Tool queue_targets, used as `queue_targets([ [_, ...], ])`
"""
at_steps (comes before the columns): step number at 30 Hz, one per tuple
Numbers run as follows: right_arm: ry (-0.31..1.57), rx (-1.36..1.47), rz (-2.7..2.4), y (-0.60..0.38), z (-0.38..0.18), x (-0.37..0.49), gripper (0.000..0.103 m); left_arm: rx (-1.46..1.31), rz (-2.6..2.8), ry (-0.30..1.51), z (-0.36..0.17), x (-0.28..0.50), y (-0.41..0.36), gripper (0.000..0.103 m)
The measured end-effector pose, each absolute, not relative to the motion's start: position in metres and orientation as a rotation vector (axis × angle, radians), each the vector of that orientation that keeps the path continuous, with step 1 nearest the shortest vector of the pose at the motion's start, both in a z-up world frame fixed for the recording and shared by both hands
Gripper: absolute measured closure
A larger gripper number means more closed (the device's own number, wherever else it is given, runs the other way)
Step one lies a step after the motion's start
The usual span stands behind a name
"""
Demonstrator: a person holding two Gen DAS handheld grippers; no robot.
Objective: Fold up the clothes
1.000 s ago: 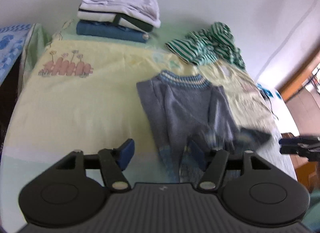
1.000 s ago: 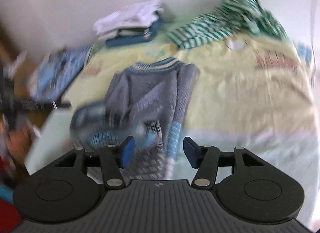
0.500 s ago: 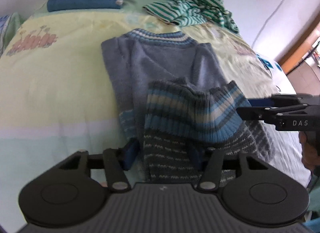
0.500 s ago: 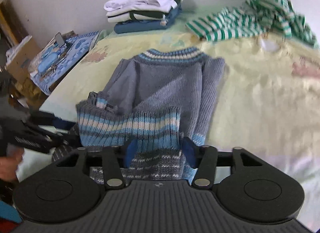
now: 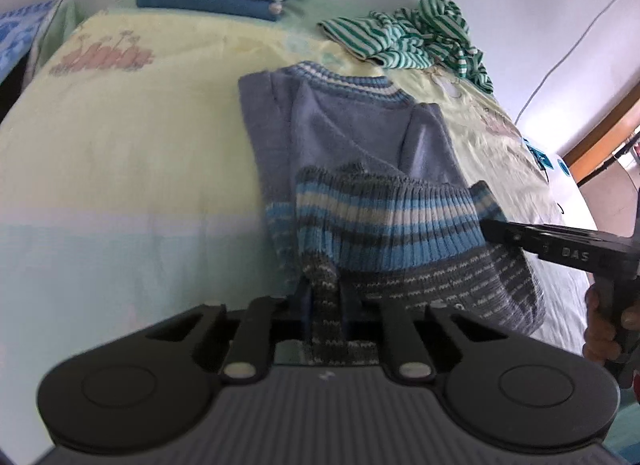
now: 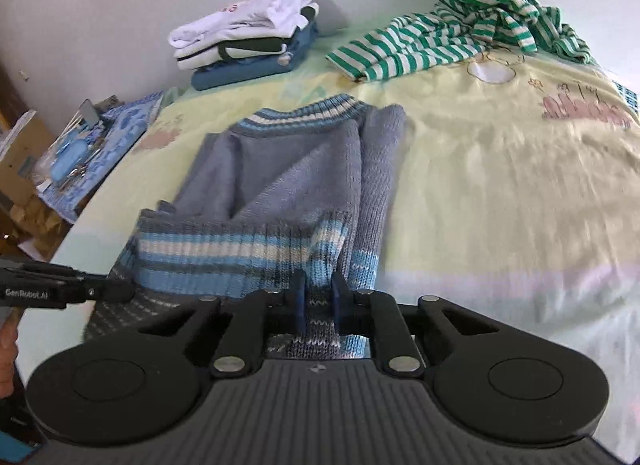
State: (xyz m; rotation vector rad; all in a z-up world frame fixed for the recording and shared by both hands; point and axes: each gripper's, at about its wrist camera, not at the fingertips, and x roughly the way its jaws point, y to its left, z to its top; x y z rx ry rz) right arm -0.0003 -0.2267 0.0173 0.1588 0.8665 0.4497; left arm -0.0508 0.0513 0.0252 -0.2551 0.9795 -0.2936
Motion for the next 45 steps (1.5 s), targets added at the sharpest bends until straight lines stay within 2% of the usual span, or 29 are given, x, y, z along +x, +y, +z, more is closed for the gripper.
queue_targets([
  [6,0.841,0.204,0.366,-0.233,0.023,-0.006,0.091,-0.233,-0.281,0.961,0.028,-0.051,0.051,0.09],
  [11,0.833,0.262,0.335,-0.237,0.012,-0.006,0.089,-0.229,-0.271,0.955,0.026,-0.05,0.051,0.089],
  [14,0.838,0.262,0.34,-0.238,0.016,-0.009,0.088,-0.22,-0.267,0.959,0.026,-0.052,0.052,0.078],
  [16,0.849,0.284,0.337,-0.244,0.019,-0.013,0.073,-0.212,-0.267,0.957,0.03,-0.058,0.055,0.073],
  [17,0.854,0.293,0.327,-0.247,0.022,-0.016,0.058,-0.209,-0.267,0.956,0.032,-0.061,0.056,0.073],
  [18,0.848,0.291,0.335,-0.25,0.027,-0.022,0.057,-0.205,-0.267,0.955,0.034,-0.064,0.058,0.067],
  [20,0.846,0.264,0.38,-0.255,0.036,-0.035,0.055,-0.199,-0.278,0.952,0.038,-0.075,0.06,0.061],
  [23,0.879,0.23,0.418,-0.254,0.039,-0.054,0.047,-0.21,-0.296,0.984,0.037,-0.089,0.058,0.046],
  [24,0.894,0.214,0.42,-0.252,0.037,-0.058,0.047,-0.208,-0.293,1.0,0.034,-0.092,0.056,0.046],
  [27,0.923,0.228,0.401,-0.248,0.027,-0.064,0.049,-0.227,-0.278,1.02,0.026,-0.091,0.053,0.048],
  [29,0.96,0.297,0.377,-0.249,0.019,-0.06,0.05,-0.265,-0.282,1.033,0.022,-0.088,0.053,0.063],
  [32,0.981,0.39,0.347,-0.252,0.011,-0.058,0.051,-0.291,-0.289,1.038,0.022,-0.085,0.052,0.072],
  [36,1.013,0.415,0.352,-0.244,0.011,-0.057,0.069,-0.287,-0.29,1.033,0.026,-0.088,0.052,0.085],
  [39,1.049,0.487,0.35,-0.247,0.013,-0.059,0.078,-0.304,-0.285,1.053,0.031,-0.084,0.06,0.089],
  [45,1.048,0.406,0.392,-0.232,0.027,-0.072,0.08,-0.216,-0.296,1.066,0.038,-0.084,0.061,0.089],
])
